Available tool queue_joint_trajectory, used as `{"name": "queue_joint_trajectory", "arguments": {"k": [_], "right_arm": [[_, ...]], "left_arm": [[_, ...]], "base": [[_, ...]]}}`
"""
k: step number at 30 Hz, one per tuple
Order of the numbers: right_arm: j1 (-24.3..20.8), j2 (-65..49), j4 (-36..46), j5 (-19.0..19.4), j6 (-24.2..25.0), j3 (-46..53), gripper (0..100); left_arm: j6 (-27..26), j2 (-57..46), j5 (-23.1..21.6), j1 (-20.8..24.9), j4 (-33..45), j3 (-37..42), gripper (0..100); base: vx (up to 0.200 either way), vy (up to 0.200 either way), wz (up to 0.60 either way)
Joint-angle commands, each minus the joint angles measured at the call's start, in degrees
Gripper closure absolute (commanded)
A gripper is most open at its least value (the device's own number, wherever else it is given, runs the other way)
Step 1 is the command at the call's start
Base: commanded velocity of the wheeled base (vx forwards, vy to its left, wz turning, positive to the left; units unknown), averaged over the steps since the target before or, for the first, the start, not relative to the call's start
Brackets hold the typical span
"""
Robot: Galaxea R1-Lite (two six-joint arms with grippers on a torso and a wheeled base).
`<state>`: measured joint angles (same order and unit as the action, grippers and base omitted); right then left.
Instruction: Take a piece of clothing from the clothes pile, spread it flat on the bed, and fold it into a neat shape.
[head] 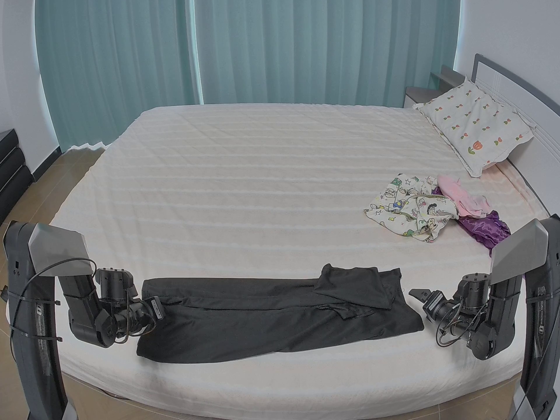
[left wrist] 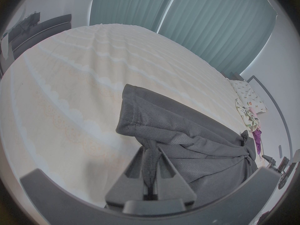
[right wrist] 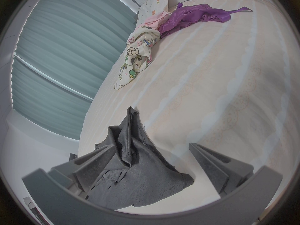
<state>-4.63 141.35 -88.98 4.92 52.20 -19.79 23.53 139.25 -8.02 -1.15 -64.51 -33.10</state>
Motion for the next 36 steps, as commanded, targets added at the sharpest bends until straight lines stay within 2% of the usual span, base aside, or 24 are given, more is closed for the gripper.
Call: {"name": "queue_joint_trajectory", "arguments": {"k": [1,18,32,36], "right_arm": [[0.06,0.15,-0.67,0.00,0.09,0.01,0],[0.41,-0.02,-0.76,0.17,0.18,0.01,0],[0.41,-0.02,-0.76,0.17,0.18,0.01,0],[0.41,-0.02,-0.76,0.17,0.18,-0.08,0]], "left_arm": [[0.03,-0.12,0.02,-0.35,-0.09,0.49,100],[0.03,-4.25,0.81,-2.46,-0.26,2.51,100],[-0.06,-7.77,0.20,-9.05,0.53,3.48,100],[-0.32,-11.02,-0.06,-12.57,3.87,2.16,100]], "base": [[0.000,0.000,0.00],[0.000,0.000,0.00],[0.000,0.000,0.00],[0.000,0.000,0.00]]}}
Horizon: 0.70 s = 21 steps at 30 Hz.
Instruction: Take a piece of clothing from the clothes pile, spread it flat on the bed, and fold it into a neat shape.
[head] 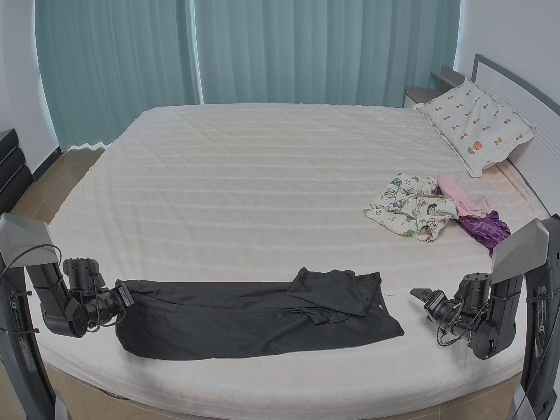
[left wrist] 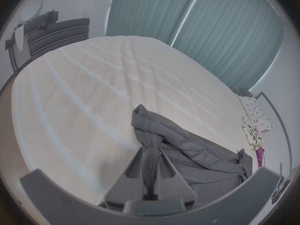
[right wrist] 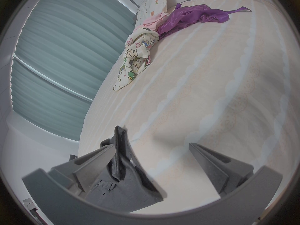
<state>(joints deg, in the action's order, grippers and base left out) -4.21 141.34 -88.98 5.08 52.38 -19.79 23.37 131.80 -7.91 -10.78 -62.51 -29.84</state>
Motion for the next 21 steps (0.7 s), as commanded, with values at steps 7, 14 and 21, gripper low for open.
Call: {"name": "queue_joint_trajectory", "arguments": {"k": [7,14,21], "right_arm": [[-0.01,-0.01,-0.76,0.01,0.00,-0.08,0],[-0.10,-0.01,-0.76,0.10,0.00,-0.17,0],[-0.19,-0.10,-0.67,0.19,0.00,-0.08,0]], "left_arm": [[-0.25,-11.04,-1.76,-8.12,11.89,-4.52,100],[1.24,-14.03,-0.53,-2.76,15.32,-1.80,100],[8.18,-14.03,9.41,9.81,15.49,-0.83,100]], "base": [[0.000,0.000,0.00],[0.000,0.000,0.00],[0.000,0.000,0.00]]}}
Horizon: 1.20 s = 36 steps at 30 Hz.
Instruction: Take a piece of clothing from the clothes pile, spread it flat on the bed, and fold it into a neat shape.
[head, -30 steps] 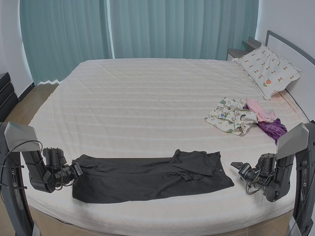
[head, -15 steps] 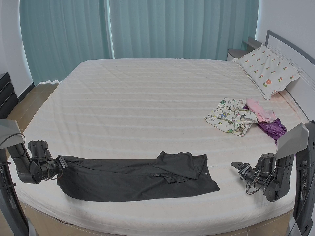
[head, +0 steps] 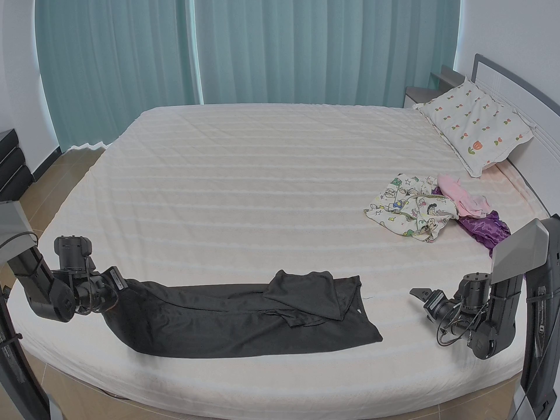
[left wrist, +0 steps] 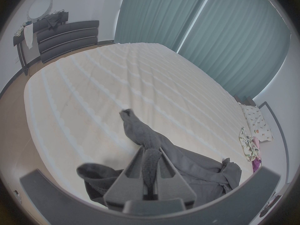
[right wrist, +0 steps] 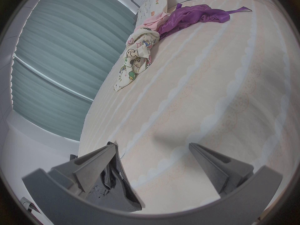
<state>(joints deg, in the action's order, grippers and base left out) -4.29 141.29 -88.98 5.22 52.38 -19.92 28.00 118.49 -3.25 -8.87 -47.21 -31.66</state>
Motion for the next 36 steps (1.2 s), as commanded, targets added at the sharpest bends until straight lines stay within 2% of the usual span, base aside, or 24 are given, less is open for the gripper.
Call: {"name": "queue_joint_trajectory", "arguments": {"k": [1,3,5,6,7,12,36], "right_arm": [[-0.10,-0.05,-0.76,0.06,0.00,0.06,0],[-0.10,-0.05,-0.76,0.06,0.00,0.06,0],[-0.10,-0.05,-0.67,0.06,0.00,0.06,0],[-0.19,-0.14,-0.76,0.06,0.00,0.14,0],[-0.19,-0.22,-0.76,0.06,0.00,0.14,0],[-0.28,-0.14,-0.76,0.06,0.00,0.14,0],[-0.28,-0.31,-0.76,-0.21,0.00,0.06,0]], "left_arm": [[3.81,-0.63,5.72,9.58,0.28,0.99,100],[3.90,-0.54,7.47,12.57,0.19,0.99,100],[3.90,-0.54,7.65,12.74,0.28,0.99,100],[3.99,-0.28,10.37,16.87,0.19,0.90,100],[3.99,-0.28,11.52,18.54,0.19,0.72,100],[4.34,-0.02,14.15,23.46,0.54,-1.30,100],[4.87,5.78,14.94,35.07,11.62,-15.63,100]], "base": [[0.000,0.000,0.00],[0.000,0.000,0.00],[0.000,0.000,0.00],[0.000,0.000,0.00],[0.000,0.000,0.00],[0.000,-0.040,0.00],[0.000,-0.200,0.00]]}}
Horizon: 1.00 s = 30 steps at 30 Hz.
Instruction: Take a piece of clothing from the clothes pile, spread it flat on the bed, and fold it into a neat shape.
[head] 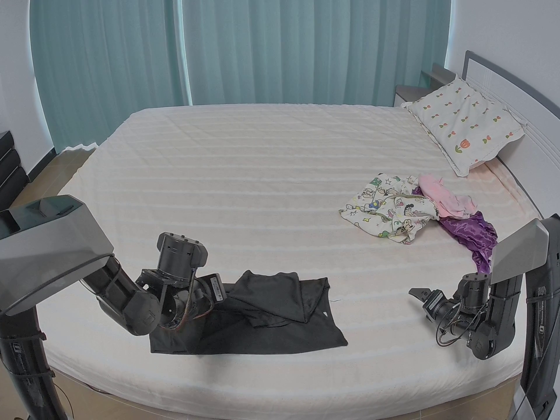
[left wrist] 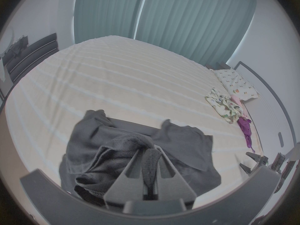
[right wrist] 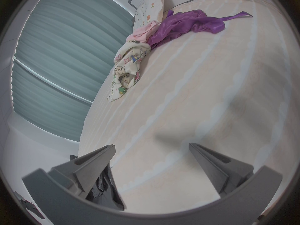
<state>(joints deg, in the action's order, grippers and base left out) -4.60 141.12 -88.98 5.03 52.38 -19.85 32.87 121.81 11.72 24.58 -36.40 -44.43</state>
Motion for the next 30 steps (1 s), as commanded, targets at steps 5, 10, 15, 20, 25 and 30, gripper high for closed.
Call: {"name": "queue_joint_trajectory", "arguments": {"k": [5,10,15,20,25,30], "right_arm": [[0.03,-0.23,-0.76,-0.11,0.00,-0.02,0],[-0.06,-0.05,-0.76,-0.11,-0.09,-0.02,0],[-0.15,-0.05,-0.76,-0.11,-0.09,-0.02,0],[-0.24,0.03,-0.76,-0.11,-0.09,-0.02,0],[-0.24,0.03,-0.76,-0.11,-0.09,0.07,0],[-0.24,0.03,-0.76,-0.11,-0.09,0.07,0]], "left_arm": [[0.01,6.07,0.06,1.88,1.51,-7.33,100],[0.18,8.01,-0.03,2.41,1.51,-9.71,100],[2.29,8.53,-0.03,3.02,1.60,-11.90,100],[2.64,10.20,0.06,3.02,1.51,-13.75,100],[4.75,10.64,-0.03,2.85,1.51,-14.28,0],[6.86,10.47,-0.38,3.20,1.51,-14.63,0]], "base": [[0.000,-0.200,0.00],[0.000,-0.200,0.00],[0.000,-0.160,0.00],[0.000,0.000,0.00],[0.000,0.000,0.00],[0.000,0.000,0.00]]}}
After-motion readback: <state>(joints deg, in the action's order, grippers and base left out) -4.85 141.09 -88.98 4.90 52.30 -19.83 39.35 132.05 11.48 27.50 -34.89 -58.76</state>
